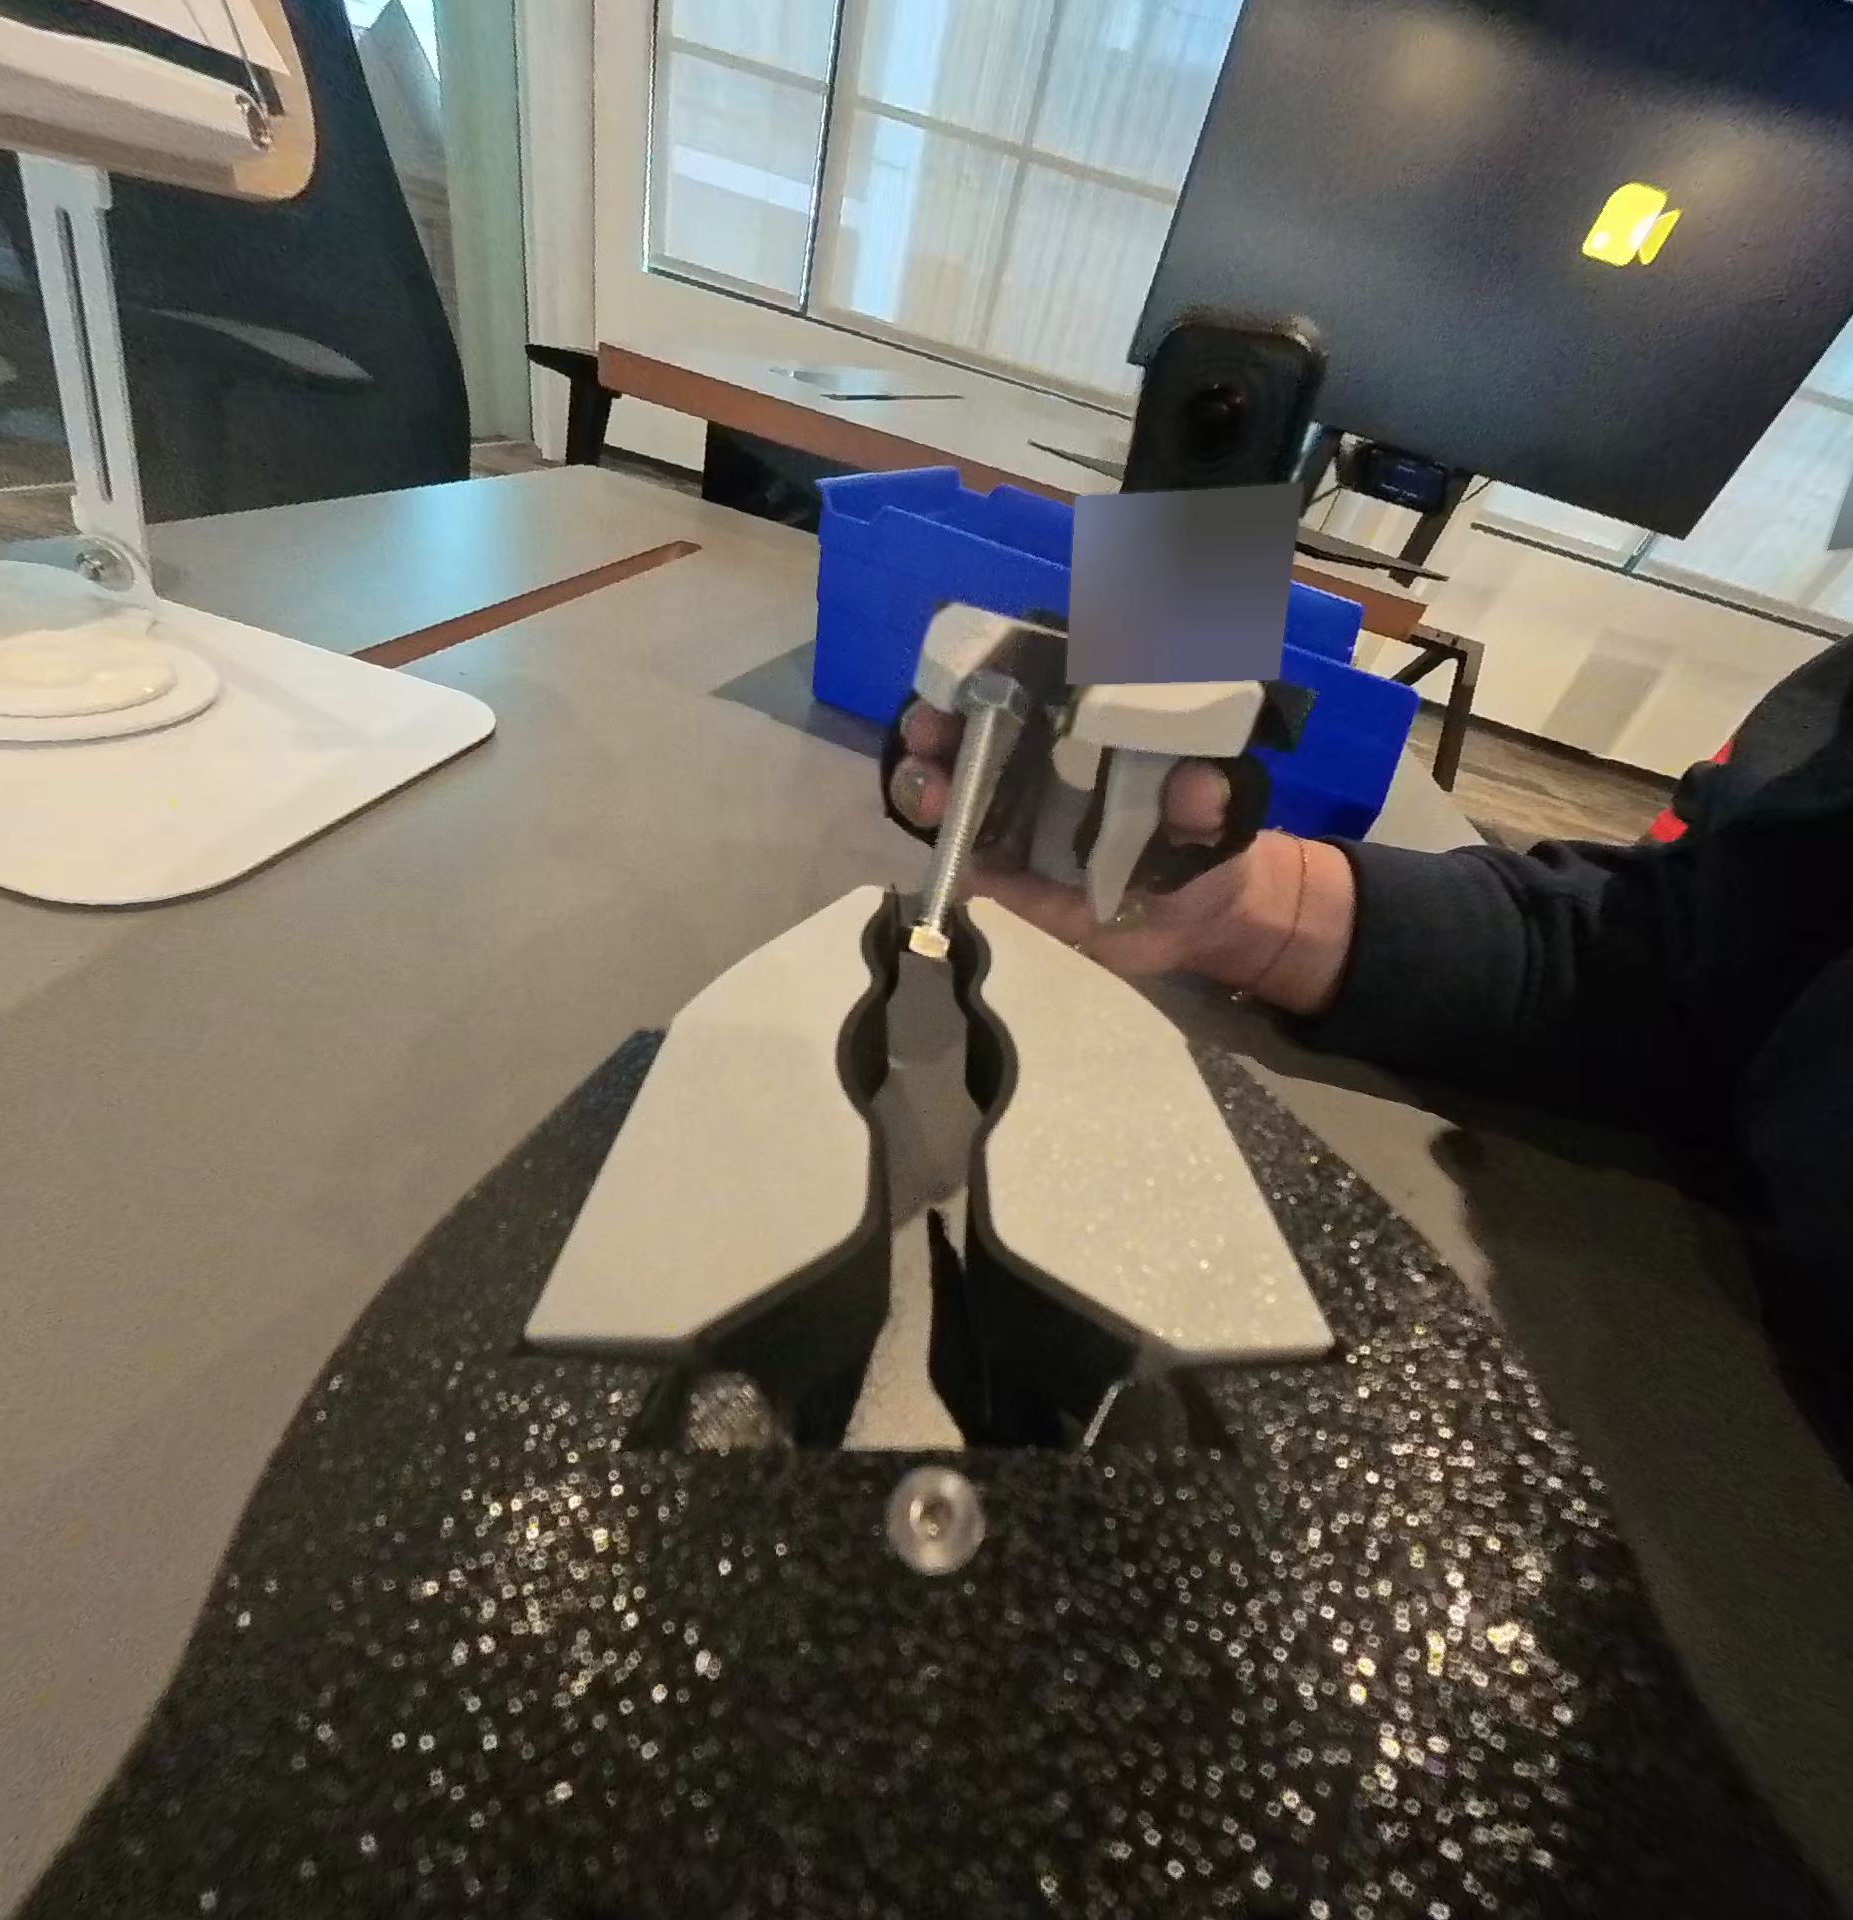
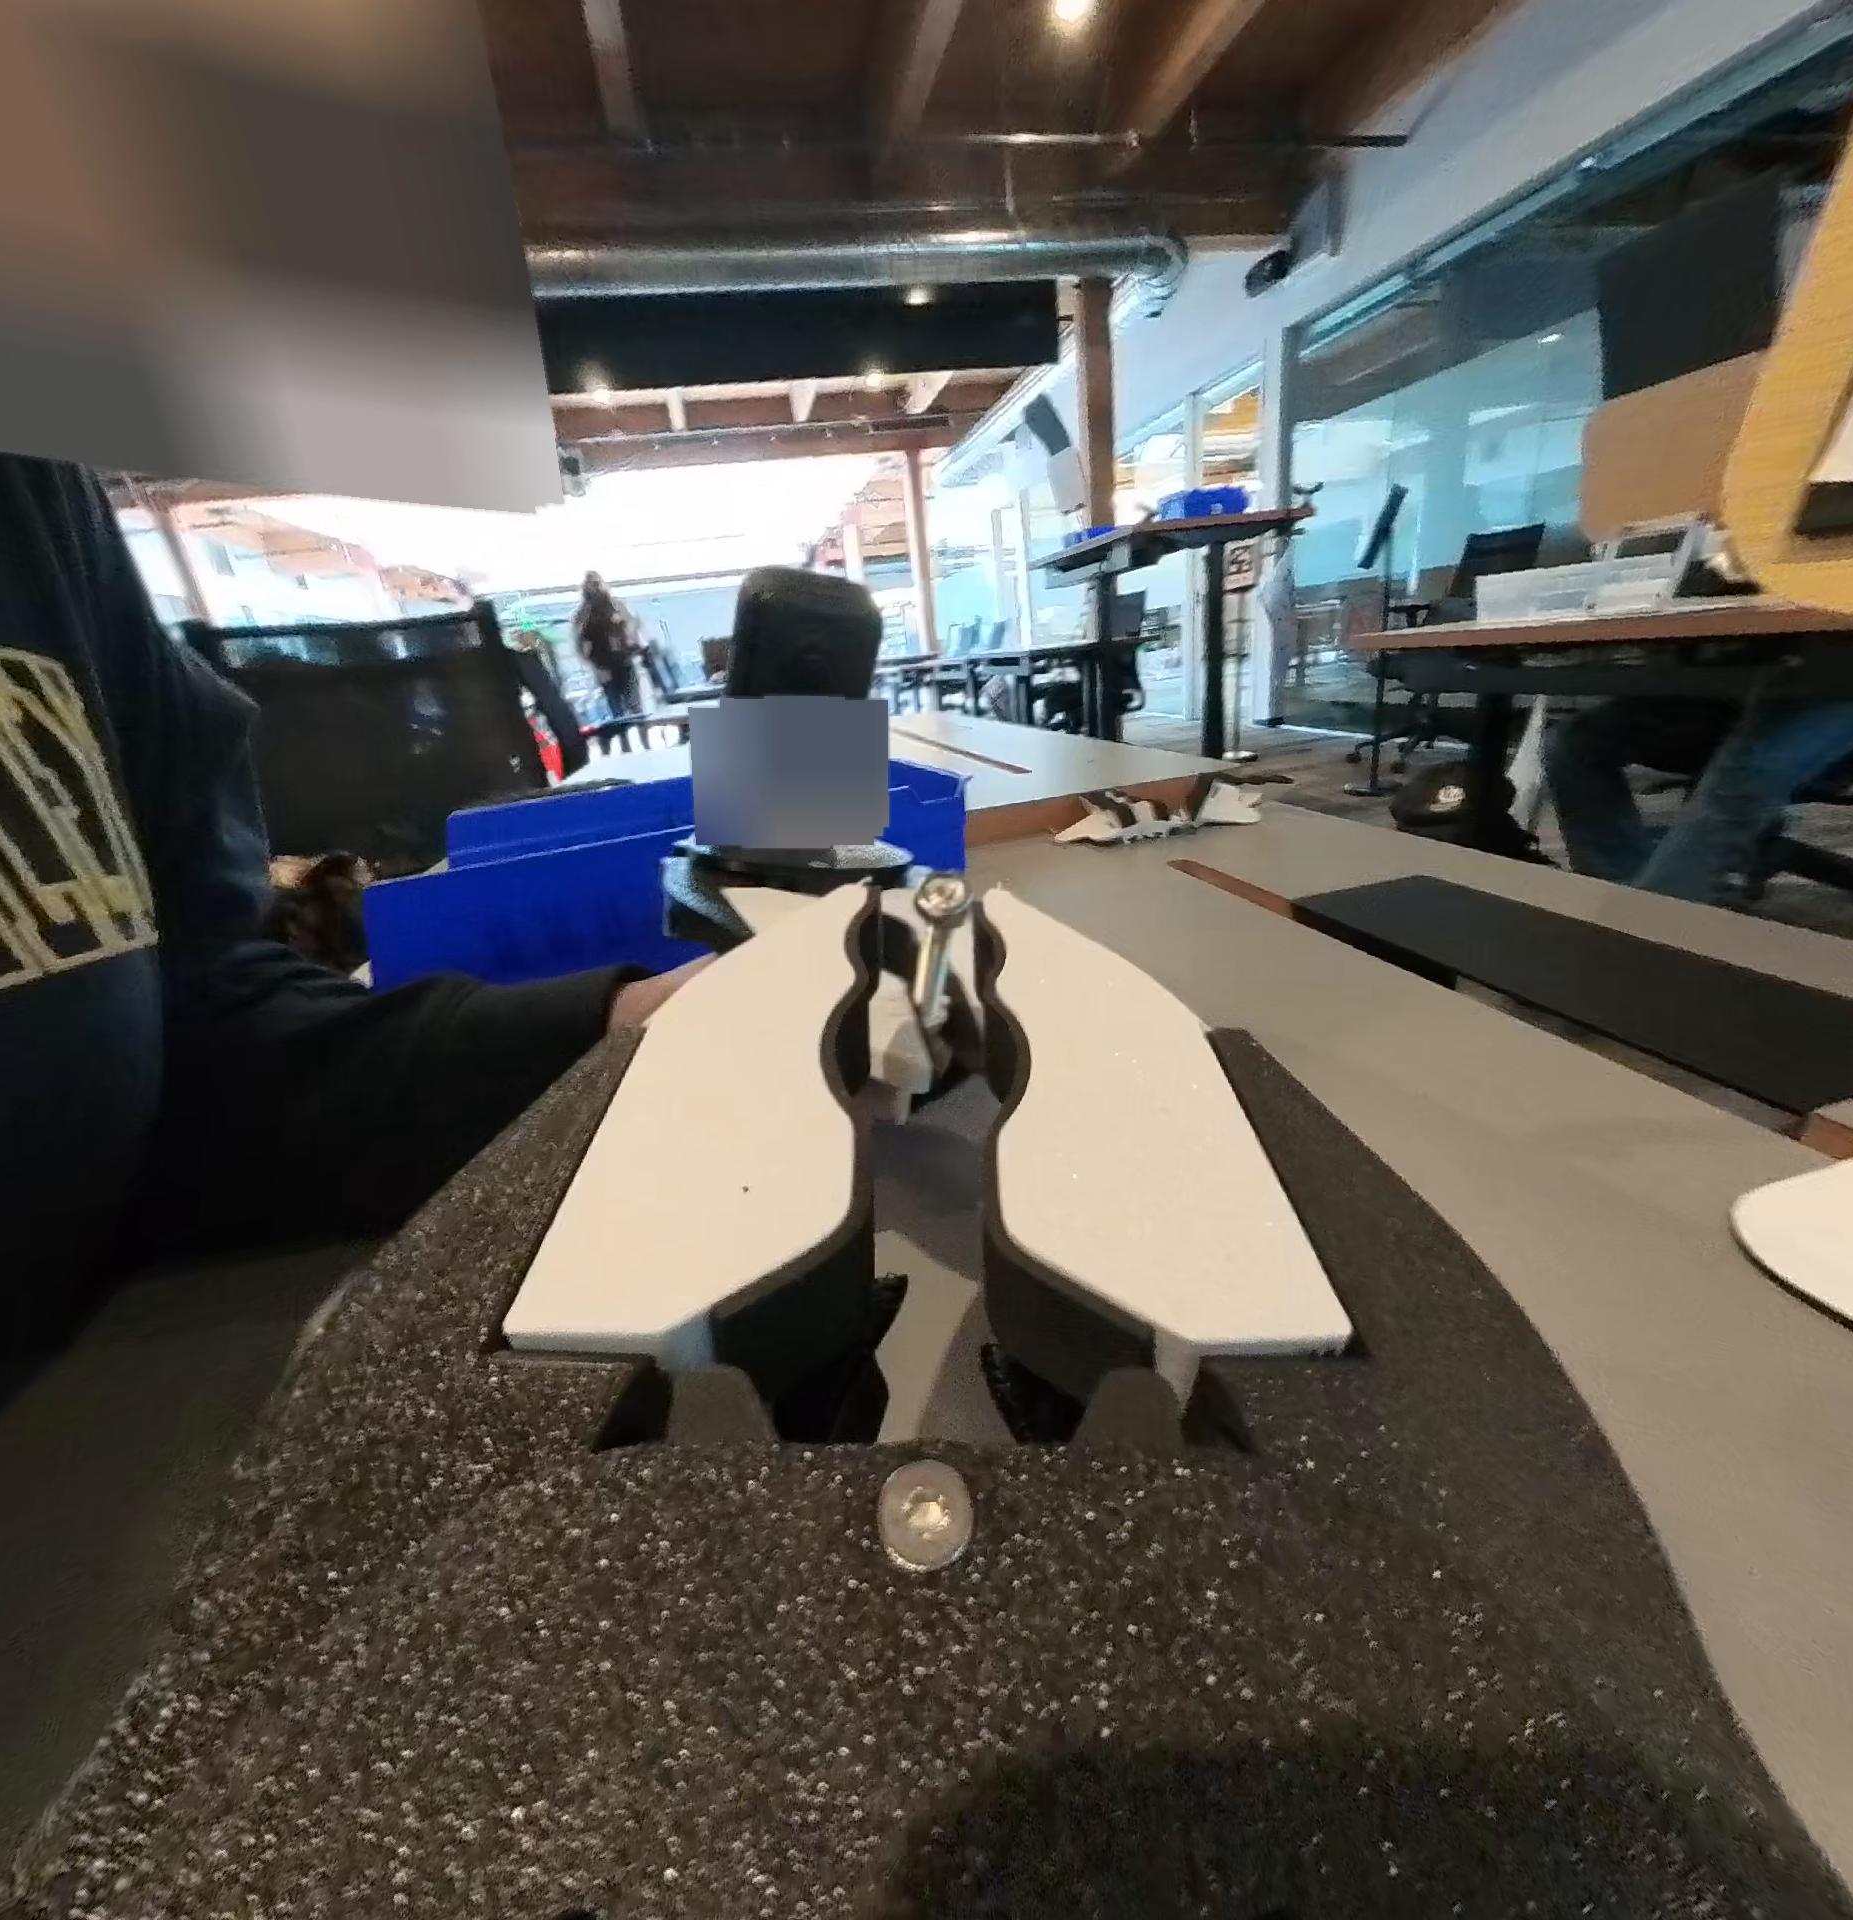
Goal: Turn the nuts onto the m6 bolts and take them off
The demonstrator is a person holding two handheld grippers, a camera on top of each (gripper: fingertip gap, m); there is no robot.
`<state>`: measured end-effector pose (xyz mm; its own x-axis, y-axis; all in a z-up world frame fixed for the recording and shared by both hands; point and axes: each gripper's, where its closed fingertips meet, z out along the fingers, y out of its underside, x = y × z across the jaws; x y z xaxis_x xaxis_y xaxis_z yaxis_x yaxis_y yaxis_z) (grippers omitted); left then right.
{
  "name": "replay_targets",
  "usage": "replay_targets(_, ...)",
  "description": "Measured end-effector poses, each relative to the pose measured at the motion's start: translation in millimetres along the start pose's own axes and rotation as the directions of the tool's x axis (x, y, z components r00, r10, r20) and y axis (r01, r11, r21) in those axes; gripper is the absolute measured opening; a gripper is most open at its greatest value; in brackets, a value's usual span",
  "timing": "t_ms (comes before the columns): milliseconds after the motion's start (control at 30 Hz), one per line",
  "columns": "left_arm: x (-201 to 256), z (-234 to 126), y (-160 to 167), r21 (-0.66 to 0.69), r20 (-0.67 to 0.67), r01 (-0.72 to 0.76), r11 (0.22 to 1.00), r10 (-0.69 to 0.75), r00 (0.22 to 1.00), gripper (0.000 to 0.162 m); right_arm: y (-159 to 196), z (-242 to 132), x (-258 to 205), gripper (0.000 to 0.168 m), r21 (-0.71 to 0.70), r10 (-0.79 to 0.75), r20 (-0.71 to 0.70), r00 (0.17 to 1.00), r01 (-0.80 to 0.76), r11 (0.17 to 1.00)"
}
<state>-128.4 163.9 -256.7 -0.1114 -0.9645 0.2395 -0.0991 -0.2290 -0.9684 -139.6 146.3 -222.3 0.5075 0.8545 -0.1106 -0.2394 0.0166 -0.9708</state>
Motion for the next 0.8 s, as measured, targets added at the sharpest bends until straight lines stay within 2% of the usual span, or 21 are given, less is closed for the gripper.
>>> replay_targets(133,-3,-2,-1,0.013,0.008,0.018,1.000,-0.018,1.000,0.009,-6,4,6,0.003,-0.002,0.067,0.130,0.989,-0.067,0.998)
replay_targets(233,-4,-2,-1,0.016,0.009,0.028,0.999,-0.028,1.000,0.009,-6,4,13,0.017,0.010,0.076,0.059,0.995,-0.077,0.997)
replay_targets(367,-2,0,1,0.001,0.001,0.026,1.000,-0.026,1.000,0.009,-1,9,16,0.021,-0.017,0.009,-0.023,1.000,-0.010,1.000)
replay_targets(433,-2,0,1,0.000,0.004,0.024,1.000,-0.024,1.000,0.010,0,9,13,0.021,-0.019,0.014,-0.008,1.000,-0.014,1.000)
replay_targets(533,-4,-2,-1,0.014,0.012,0.036,0.999,-0.036,0.999,0.009,-6,6,4,0.014,0.009,0.050,0.095,0.994,-0.052,0.999)
replay_targets(667,-5,-2,0,0.008,0.009,0.044,0.999,-0.044,0.999,0.010,-9,5,18,0.029,0.032,0.052,0.003,0.999,-0.052,0.998)
replay_targets(800,-3,0,2,-0.007,0.008,0.036,0.999,-0.036,0.999,0.010,-2,8,18,0.032,-0.005,0.023,-0.033,0.999,-0.023,1.000)
